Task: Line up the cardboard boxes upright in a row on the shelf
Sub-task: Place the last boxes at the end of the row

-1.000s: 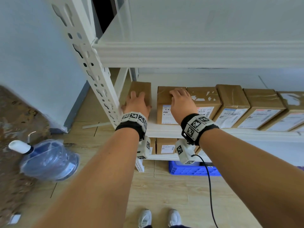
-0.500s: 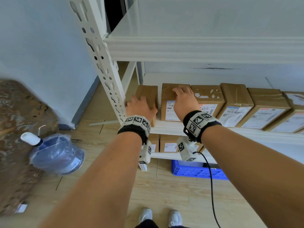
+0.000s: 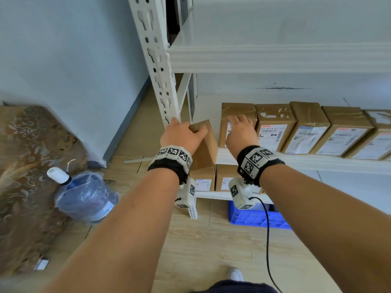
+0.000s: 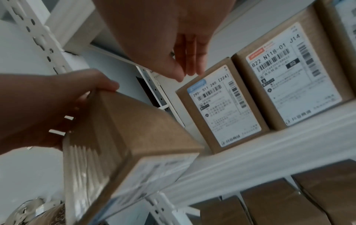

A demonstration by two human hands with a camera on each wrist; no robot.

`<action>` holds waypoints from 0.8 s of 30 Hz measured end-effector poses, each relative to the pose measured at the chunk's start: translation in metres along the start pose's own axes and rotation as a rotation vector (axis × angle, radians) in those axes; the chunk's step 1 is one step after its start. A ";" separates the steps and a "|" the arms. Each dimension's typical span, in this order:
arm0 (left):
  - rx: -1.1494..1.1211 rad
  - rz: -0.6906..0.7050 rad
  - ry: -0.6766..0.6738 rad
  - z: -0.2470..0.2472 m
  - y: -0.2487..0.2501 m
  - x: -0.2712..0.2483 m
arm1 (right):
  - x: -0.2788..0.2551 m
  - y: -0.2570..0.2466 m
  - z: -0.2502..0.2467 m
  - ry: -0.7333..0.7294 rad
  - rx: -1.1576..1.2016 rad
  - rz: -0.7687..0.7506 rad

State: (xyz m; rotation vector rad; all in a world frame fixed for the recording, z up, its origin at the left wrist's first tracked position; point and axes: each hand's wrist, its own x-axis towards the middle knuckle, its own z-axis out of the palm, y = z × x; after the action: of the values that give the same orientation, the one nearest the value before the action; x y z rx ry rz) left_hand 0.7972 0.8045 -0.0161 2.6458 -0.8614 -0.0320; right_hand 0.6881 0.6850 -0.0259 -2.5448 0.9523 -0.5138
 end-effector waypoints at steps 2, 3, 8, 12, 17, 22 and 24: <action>-0.038 -0.008 -0.033 -0.011 -0.008 -0.005 | -0.014 -0.008 0.005 -0.117 0.008 0.053; -0.061 -0.018 -0.052 -0.015 -0.012 -0.006 | -0.021 -0.011 0.009 -0.173 0.019 0.077; -0.237 -0.131 -0.194 -0.026 -0.031 -0.011 | -0.060 -0.022 0.033 -0.227 0.133 0.110; -0.540 -0.334 -0.403 -0.029 -0.054 -0.015 | -0.077 -0.025 0.032 -0.152 0.214 0.181; -0.708 -0.359 -0.414 -0.029 -0.065 -0.022 | -0.082 -0.028 0.028 -0.149 0.303 0.316; -0.765 -0.320 -0.455 -0.031 -0.061 -0.027 | -0.078 -0.028 0.027 -0.154 0.331 0.401; -0.784 -0.288 -0.469 -0.033 -0.056 -0.029 | -0.078 -0.028 0.026 -0.150 0.326 0.414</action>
State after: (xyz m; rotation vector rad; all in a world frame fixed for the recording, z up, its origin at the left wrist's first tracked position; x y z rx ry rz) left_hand 0.8097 0.8738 -0.0070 1.9921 -0.4388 -0.8959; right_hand 0.6603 0.7635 -0.0517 -1.9957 1.1888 -0.3180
